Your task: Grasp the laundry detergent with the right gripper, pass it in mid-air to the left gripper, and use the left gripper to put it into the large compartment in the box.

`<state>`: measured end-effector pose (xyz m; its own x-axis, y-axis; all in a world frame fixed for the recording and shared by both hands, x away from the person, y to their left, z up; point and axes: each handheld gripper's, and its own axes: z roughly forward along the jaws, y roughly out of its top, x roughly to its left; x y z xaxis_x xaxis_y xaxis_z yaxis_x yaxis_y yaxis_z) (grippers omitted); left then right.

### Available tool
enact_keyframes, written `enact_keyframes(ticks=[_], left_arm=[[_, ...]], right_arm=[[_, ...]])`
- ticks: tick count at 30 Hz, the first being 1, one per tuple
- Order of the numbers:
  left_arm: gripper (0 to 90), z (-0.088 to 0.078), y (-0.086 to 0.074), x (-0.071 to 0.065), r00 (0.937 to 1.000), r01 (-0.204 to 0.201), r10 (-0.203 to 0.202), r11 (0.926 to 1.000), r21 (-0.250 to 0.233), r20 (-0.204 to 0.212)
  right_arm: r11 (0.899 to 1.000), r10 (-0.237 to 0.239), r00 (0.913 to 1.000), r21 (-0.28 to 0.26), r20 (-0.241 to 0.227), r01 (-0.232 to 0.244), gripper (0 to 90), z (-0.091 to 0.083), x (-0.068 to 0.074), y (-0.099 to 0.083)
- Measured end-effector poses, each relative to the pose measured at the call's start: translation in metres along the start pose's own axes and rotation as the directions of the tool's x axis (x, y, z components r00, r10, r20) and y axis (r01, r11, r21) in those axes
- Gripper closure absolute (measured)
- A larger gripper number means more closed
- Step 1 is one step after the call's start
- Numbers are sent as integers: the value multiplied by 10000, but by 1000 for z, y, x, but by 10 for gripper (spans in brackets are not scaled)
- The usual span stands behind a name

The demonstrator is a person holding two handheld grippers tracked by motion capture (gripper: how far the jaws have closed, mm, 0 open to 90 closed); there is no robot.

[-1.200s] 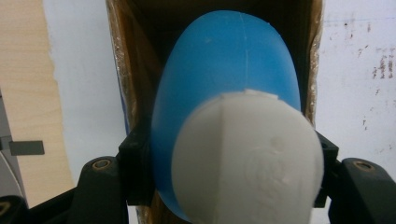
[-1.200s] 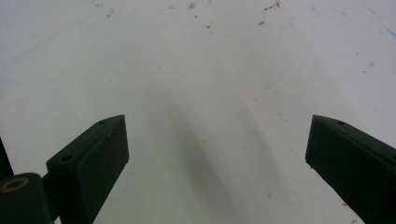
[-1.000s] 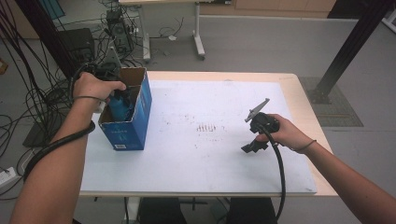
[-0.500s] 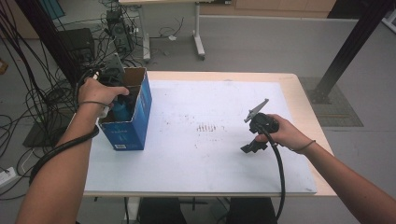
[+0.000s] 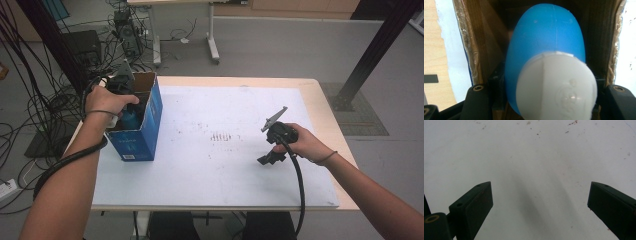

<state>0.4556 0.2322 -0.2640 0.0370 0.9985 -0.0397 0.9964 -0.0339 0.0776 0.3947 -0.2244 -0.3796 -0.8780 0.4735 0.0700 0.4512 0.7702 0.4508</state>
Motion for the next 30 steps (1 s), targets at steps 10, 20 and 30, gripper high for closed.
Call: enact_keyframes(ticks=[10,20,30], left_arm=[[374,0,0,2,9999,120,-120,9999,17,110],[374,1,0,2,9999,118,-119,9999,38,105],[374,1,1,3,9998,114,-114,9999,36,134]], right_arm=[[10000,29,10000,-9,-41,-29,58,2,-1,0],[10000,13,10000,19,-55,-13,58,2,0,1],[10000,-8,10000,7,-38,8,58,2,0,1]])
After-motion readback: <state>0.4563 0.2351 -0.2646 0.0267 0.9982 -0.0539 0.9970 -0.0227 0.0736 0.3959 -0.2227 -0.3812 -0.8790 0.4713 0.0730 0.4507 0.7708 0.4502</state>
